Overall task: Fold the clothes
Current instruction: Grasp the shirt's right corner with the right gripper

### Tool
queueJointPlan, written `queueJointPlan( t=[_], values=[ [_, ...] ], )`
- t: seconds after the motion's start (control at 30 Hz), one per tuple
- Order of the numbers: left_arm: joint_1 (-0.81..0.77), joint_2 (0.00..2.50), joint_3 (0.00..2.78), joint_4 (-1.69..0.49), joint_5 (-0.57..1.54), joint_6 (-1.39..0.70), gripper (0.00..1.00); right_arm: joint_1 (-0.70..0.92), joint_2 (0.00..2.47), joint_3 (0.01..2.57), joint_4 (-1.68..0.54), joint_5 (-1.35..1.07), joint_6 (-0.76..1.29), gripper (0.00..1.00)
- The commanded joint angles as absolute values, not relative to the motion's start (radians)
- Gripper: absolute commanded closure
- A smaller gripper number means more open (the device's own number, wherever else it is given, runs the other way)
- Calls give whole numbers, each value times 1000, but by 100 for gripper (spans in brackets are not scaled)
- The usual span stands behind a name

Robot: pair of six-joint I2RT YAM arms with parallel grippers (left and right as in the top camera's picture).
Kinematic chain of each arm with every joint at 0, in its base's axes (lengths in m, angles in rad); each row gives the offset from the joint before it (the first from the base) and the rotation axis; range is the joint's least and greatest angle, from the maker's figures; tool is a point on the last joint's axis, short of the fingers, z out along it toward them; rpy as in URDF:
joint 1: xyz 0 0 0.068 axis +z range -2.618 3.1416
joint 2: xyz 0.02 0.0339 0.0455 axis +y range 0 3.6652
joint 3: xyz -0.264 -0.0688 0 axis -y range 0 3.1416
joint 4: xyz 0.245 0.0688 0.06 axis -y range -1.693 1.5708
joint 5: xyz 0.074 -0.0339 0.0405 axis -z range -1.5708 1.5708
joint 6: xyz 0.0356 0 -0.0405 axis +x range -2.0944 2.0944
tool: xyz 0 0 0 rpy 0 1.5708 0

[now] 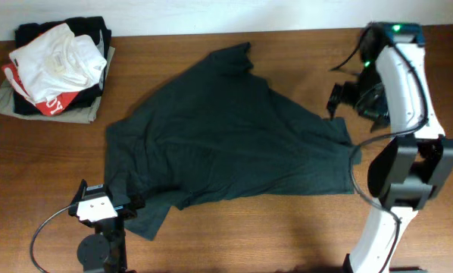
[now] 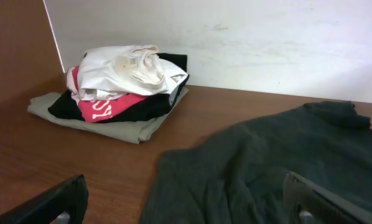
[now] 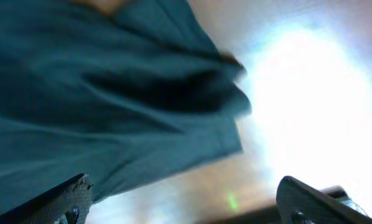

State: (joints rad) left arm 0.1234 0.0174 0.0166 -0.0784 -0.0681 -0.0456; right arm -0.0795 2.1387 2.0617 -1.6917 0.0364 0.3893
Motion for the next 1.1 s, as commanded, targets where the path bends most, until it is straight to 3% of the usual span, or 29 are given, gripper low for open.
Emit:
queueJointPlan(
  t=[0.0, 0.27, 0.53, 0.73, 1.07],
  values=[
    [121, 13, 9, -76, -75, -36, 1, -25, 1980, 1881, -1673, 214, 543, 2],
    [121, 13, 9, -76, -75, -36, 1, -1, 1677, 1502, -1447, 142, 607, 2],
    [121, 13, 9, -76, -75, -36, 1, -4, 1641, 1249, -1225, 61, 607, 2],
    [121, 13, 9, -76, -75, -36, 1, -83, 1641, 1182, -1091, -56, 568, 1],
    [121, 13, 9, -76, -75, -36, 1, -144, 1641, 1160, -1116, -60, 452, 1]
  ],
)
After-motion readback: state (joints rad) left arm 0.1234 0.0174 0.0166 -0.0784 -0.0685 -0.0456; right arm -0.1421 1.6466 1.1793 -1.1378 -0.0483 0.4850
